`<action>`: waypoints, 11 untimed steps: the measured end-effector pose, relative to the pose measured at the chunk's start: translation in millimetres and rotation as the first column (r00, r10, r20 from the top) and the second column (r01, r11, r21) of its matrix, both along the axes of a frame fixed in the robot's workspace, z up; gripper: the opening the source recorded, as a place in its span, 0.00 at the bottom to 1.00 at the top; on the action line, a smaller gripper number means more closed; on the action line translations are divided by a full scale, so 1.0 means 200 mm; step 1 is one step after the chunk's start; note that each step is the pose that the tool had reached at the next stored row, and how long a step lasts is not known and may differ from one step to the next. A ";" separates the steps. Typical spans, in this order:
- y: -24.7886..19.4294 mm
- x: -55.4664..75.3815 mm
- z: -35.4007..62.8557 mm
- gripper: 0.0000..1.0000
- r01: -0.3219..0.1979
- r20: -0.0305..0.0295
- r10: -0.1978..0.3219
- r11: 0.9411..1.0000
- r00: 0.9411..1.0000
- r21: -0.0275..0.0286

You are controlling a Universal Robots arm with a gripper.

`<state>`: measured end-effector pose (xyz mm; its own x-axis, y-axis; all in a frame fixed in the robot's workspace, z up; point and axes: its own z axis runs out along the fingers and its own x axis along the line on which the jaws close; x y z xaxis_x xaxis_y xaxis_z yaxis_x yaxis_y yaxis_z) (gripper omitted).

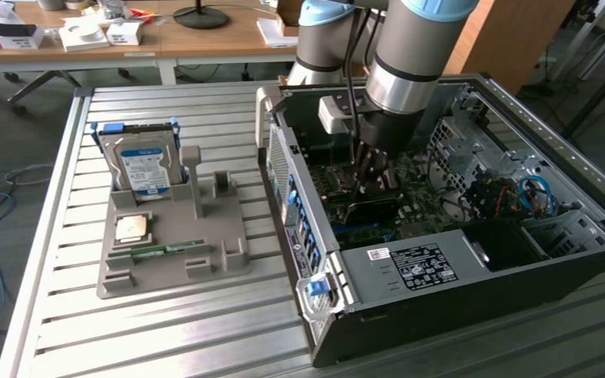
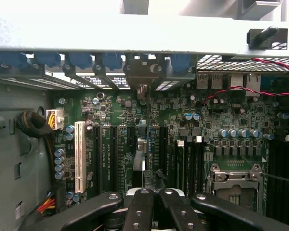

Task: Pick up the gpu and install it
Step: 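Press down on the gpu until it lock into place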

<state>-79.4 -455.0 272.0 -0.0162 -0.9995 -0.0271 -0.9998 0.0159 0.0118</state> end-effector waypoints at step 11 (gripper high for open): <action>-0.006 0.00 -0.018 0.11 0.000 0.000 0.000 1.000 1.000 0.000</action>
<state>-79.4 -456.2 268.4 -0.0162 -0.9995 -0.0270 -0.9998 0.0159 0.0119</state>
